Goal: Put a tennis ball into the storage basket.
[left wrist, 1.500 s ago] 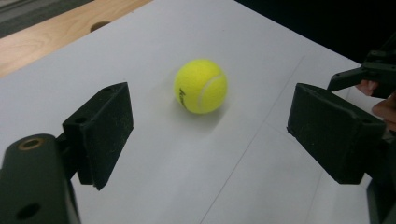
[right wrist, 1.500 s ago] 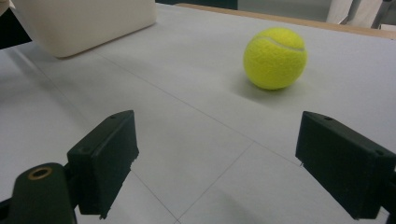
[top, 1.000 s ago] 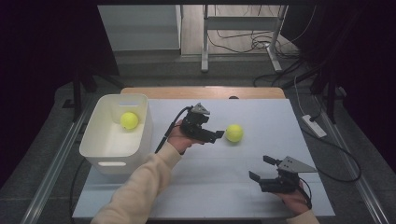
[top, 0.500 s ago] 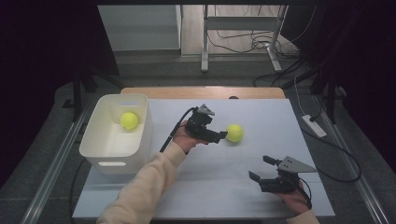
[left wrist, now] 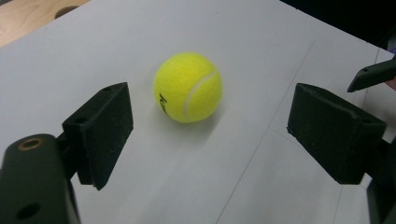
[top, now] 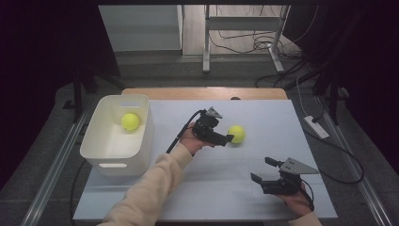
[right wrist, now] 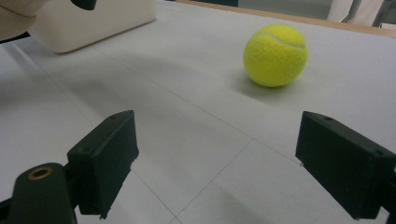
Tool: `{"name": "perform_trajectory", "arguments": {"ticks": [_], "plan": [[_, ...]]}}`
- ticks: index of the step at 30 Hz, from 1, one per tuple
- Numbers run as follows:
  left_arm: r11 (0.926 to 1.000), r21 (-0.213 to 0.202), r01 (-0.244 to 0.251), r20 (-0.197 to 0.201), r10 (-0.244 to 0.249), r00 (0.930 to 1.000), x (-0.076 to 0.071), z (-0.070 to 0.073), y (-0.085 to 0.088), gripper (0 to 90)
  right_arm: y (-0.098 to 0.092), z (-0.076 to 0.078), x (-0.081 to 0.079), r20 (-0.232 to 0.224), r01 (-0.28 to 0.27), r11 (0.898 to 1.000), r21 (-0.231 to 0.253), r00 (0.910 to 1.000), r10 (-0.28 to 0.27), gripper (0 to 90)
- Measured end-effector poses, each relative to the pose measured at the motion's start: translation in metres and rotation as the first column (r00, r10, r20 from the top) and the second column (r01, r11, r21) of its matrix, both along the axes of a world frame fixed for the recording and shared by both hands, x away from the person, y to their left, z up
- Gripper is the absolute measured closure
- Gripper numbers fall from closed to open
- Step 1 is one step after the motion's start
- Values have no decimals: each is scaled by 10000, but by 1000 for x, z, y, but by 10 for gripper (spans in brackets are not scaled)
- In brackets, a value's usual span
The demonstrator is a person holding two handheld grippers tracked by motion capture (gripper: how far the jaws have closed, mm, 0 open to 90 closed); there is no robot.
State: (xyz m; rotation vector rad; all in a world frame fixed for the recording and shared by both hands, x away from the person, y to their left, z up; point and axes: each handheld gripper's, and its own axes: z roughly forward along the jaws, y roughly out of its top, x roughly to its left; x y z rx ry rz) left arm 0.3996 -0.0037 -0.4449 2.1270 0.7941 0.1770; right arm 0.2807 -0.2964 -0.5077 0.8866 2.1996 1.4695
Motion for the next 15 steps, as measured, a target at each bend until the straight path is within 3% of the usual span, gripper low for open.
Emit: {"name": "perform_trajectory", "arguments": {"ticks": [15], "plan": [[9999, 157, 63, -329, -58, 9994, 13, -12, -17, 151, 0, 0, 0, -4, -29, 10000, 15, 10000, 29, 130]]}}
